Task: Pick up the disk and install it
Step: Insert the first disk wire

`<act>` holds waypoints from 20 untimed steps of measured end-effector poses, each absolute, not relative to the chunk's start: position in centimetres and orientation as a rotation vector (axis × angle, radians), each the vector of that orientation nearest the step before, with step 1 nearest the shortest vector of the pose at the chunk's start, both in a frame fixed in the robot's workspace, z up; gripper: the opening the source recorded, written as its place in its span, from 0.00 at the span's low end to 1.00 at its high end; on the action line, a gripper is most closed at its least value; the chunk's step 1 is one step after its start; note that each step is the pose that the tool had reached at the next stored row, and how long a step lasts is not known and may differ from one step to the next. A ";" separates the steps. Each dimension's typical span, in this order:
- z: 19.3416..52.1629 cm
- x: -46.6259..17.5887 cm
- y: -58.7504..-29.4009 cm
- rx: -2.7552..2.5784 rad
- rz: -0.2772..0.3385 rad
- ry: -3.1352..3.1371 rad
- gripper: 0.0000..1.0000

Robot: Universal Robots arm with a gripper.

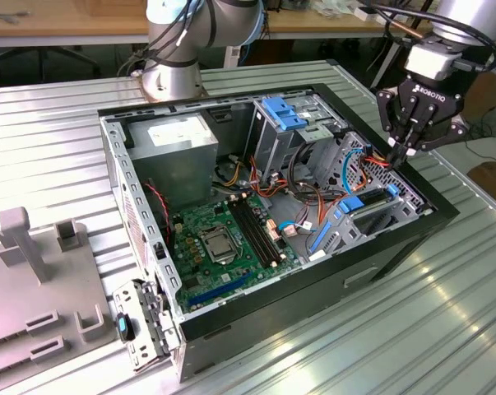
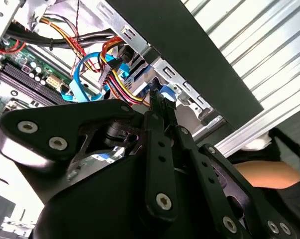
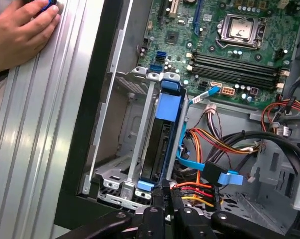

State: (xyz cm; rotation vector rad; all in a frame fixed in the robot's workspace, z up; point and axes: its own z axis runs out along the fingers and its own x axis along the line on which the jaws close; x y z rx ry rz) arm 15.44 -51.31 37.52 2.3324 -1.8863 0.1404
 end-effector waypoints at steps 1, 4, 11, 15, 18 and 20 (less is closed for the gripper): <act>37.5 15.4 -51.3 2.314 0.138 -1.908 0.17; 37.4 15.4 -51.3 2.312 0.157 -1.926 0.17; 37.0 15.4 -51.3 2.226 0.167 -2.030 0.17; 36.8 14.9 -51.3 2.219 0.184 -2.056 0.17; 36.6 13.8 -51.3 2.241 0.252 -2.086 0.17; 36.5 13.2 -51.3 2.238 0.251 -2.090 0.17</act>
